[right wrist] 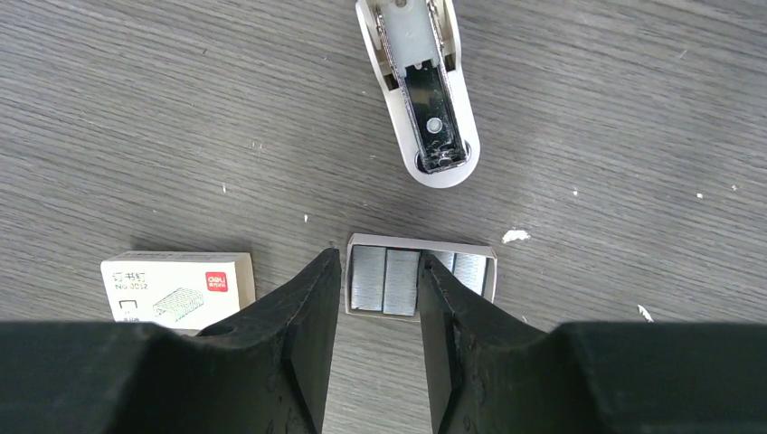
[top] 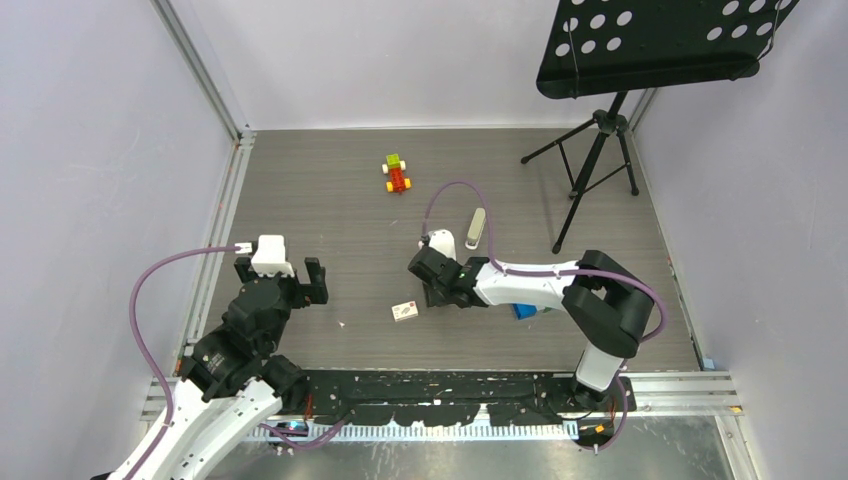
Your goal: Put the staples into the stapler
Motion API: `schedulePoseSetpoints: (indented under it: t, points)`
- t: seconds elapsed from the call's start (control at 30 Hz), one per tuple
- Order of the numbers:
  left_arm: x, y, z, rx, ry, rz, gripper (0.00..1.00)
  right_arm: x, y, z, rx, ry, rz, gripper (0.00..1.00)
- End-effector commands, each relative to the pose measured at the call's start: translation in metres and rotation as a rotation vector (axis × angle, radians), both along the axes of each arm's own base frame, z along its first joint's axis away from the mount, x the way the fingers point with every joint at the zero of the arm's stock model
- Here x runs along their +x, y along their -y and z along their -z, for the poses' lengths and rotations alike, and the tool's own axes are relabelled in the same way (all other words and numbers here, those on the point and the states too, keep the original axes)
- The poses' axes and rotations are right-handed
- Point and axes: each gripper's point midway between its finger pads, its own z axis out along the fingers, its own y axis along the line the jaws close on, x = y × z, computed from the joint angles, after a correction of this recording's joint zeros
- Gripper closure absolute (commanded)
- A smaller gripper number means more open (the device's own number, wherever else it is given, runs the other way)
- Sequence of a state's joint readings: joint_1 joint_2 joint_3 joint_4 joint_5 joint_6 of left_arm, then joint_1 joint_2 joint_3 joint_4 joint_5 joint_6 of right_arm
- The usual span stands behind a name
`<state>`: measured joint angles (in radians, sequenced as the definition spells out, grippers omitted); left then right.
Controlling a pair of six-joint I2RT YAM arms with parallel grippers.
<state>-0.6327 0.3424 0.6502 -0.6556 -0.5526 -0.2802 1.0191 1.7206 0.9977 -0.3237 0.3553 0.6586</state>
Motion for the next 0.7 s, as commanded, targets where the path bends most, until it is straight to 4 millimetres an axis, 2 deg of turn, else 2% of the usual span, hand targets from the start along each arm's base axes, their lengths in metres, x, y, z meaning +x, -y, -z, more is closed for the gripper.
schedulePoseSetpoints:
  t: [0.0,0.1,0.2,0.3,0.67]
  points:
    - [0.003,0.002,-0.005,-0.011,0.027,0.003,0.01,-0.001,-0.006,0.006,0.024,-0.011,0.009,0.59]
    - [0.003,0.002,-0.005,-0.009,0.025,0.003,0.01,-0.002,-0.010,0.001,0.042,-0.011,-0.006,0.64]
    - [0.004,0.002,-0.005,-0.010,0.026,0.003,0.01,-0.001,-0.010,-0.006,0.033,-0.001,-0.023,0.76]
    - [0.004,0.003,-0.005,-0.010,0.025,0.006,0.01,0.002,-0.007,-0.013,0.001,0.010,-0.031,0.81]
    - [0.005,0.004,-0.004,-0.004,0.018,0.009,0.01,0.004,-0.002,-0.033,-0.149,0.063,-0.086,0.79]
